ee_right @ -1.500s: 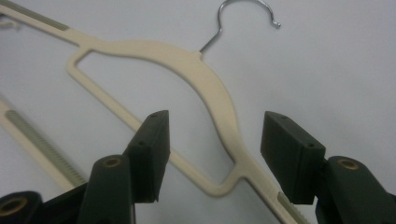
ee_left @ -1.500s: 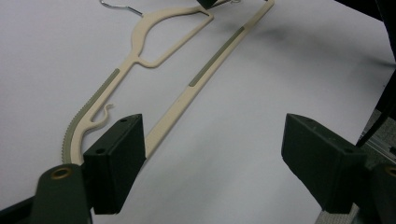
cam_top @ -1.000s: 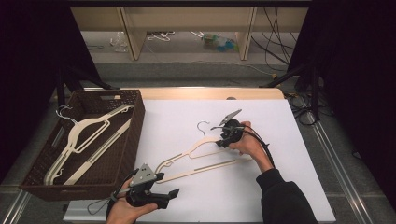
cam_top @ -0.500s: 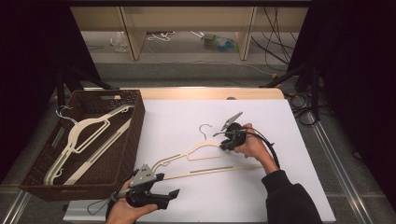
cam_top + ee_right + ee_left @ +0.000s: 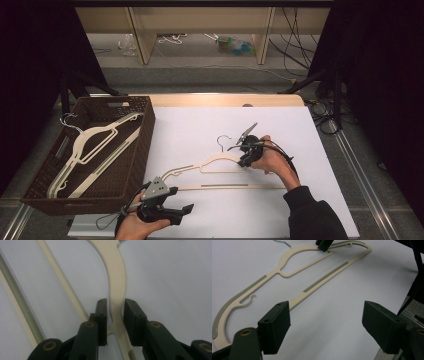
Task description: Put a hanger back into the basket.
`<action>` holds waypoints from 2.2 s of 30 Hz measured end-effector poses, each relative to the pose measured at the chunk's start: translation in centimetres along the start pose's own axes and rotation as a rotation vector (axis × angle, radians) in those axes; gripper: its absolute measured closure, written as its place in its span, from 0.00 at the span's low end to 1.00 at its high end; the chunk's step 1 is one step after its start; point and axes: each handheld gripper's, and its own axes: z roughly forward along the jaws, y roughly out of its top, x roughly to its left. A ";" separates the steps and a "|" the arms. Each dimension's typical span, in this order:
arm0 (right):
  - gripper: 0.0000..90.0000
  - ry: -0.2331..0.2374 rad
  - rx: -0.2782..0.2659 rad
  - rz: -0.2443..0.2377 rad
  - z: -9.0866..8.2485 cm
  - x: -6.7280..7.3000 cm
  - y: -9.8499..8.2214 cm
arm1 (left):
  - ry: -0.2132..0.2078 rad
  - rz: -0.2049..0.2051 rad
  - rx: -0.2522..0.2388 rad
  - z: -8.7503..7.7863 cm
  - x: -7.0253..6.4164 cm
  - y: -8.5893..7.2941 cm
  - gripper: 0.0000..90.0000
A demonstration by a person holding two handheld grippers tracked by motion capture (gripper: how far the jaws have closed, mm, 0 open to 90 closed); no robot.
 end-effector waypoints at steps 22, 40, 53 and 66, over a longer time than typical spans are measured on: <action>0.89 -0.076 0.163 -0.050 0.2 1.5 2.3 | 0.004 -0.004 0.001 0.0 0.0 0.1 0.25; 0.90 -0.025 0.143 -0.059 -0.4 1.1 1.6 | 0.047 0.007 0.016 2.7 1.7 2.2 0.26; 0.71 -0.040 0.226 -0.124 -1.0 0.0 -0.2 | 0.044 0.001 0.008 2.4 1.8 2.2 0.26; 0.81 0.038 0.291 -0.232 -0.8 -1.3 0.2 | 0.039 0.003 0.010 2.4 1.8 2.2 0.26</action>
